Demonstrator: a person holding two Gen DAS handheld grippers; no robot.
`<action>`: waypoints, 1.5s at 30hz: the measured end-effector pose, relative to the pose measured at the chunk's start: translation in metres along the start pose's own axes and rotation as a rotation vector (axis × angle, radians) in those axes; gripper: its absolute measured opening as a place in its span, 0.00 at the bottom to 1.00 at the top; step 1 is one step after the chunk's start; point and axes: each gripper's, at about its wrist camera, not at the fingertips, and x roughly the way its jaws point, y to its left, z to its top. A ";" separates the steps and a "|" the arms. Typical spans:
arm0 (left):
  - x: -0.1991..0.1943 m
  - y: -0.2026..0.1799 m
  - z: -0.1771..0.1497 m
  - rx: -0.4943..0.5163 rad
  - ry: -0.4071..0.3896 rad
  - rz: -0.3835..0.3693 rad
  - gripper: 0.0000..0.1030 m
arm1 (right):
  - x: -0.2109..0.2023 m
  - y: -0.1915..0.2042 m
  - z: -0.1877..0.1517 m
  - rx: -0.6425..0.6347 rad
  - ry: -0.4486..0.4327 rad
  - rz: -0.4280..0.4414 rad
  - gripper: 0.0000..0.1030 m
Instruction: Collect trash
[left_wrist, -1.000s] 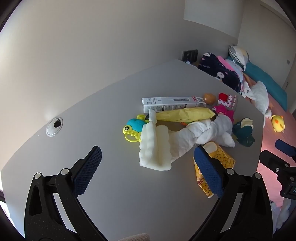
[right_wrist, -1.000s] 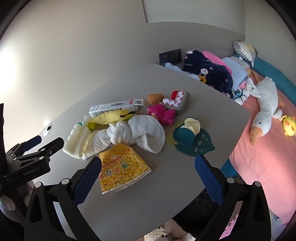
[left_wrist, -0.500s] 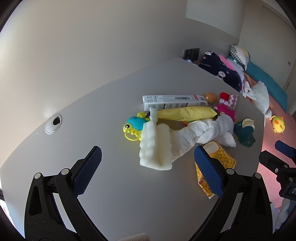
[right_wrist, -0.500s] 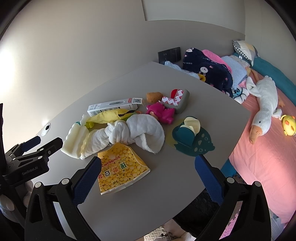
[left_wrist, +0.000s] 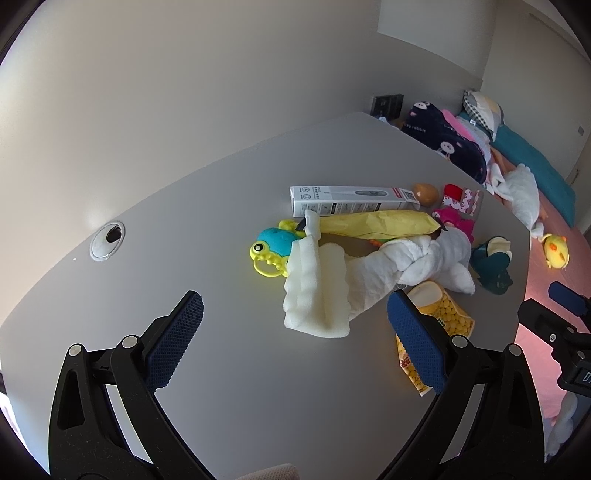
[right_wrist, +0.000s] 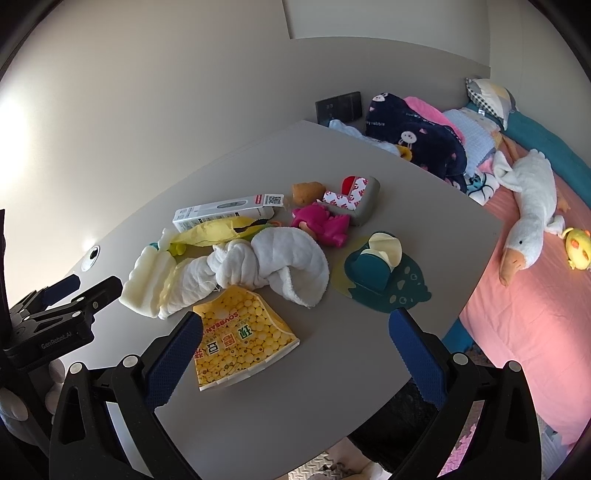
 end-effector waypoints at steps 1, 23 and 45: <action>0.000 0.000 0.000 0.001 0.000 0.000 0.94 | 0.000 0.000 0.000 0.000 0.001 -0.001 0.97; 0.000 0.000 -0.001 -0.004 0.006 0.000 0.94 | 0.001 -0.003 0.000 0.008 0.011 -0.007 0.97; 0.009 0.001 -0.002 0.006 0.029 0.004 0.94 | 0.009 -0.011 0.000 0.022 0.032 -0.016 0.97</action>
